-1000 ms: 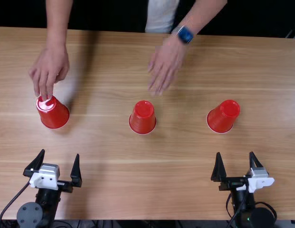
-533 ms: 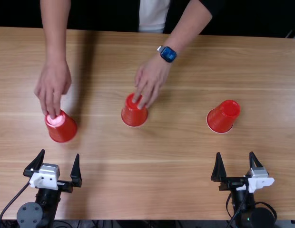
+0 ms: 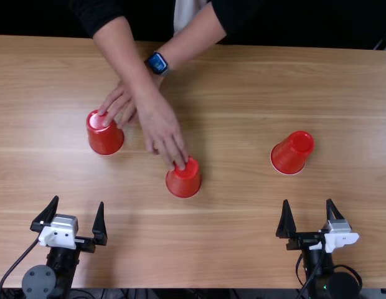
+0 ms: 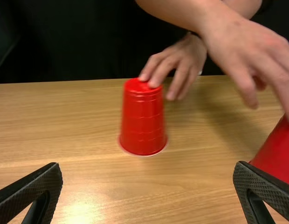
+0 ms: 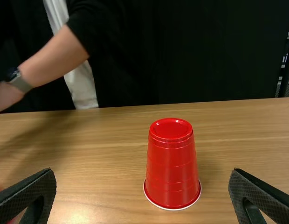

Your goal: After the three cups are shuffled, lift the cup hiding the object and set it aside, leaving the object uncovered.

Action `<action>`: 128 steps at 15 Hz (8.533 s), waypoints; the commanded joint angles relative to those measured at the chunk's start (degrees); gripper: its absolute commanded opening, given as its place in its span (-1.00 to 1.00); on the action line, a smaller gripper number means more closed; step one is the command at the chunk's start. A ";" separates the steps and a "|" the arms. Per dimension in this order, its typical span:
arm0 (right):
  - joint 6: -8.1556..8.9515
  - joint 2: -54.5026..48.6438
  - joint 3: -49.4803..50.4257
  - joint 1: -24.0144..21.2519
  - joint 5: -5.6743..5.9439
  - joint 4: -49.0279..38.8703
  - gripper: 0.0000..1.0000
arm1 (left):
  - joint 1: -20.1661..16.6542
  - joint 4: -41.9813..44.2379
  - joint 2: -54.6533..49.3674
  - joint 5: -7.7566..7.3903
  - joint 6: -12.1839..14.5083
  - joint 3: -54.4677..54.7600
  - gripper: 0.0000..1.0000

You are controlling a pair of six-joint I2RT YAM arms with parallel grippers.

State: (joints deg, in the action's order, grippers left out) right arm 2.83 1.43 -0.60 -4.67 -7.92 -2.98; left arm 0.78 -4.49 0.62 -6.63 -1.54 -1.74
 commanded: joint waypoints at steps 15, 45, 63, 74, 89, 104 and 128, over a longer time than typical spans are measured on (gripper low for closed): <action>-0.30 -1.43 -0.01 -0.52 -0.41 -0.33 1.00 | -0.07 0.06 -0.62 -0.33 0.38 1.74 1.00; -0.30 -1.43 -0.01 -0.52 -0.41 -0.33 1.00 | -0.07 0.17 -0.62 -0.33 0.38 1.74 1.00; -0.30 -1.43 -0.01 -0.52 -0.41 -0.33 1.00 | -0.07 0.17 -0.62 -0.33 0.38 1.74 1.00; -0.30 -1.43 -0.01 -0.52 -0.41 -0.33 1.00 | -0.07 0.17 -0.62 -0.33 0.38 1.74 1.00; -0.83 -1.26 -15.22 -4.47 0.22 8.21 1.00 | -0.42 -7.64 3.95 0.41 0.28 -12.32 1.00; -10.00 45.15 -62.50 -6.67 -0.09 48.08 1.00 | -5.35 -56.79 52.46 3.26 0.49 -71.74 1.00; -13.80 95.16 -83.42 0.27 -0.51 50.08 1.00 | 1.95 -69.13 76.19 3.26 0.28 -85.71 1.00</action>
State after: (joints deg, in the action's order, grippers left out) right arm -10.44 95.83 -82.26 -5.37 -7.90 47.07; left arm 2.26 -73.54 76.47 -3.40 -1.52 -85.14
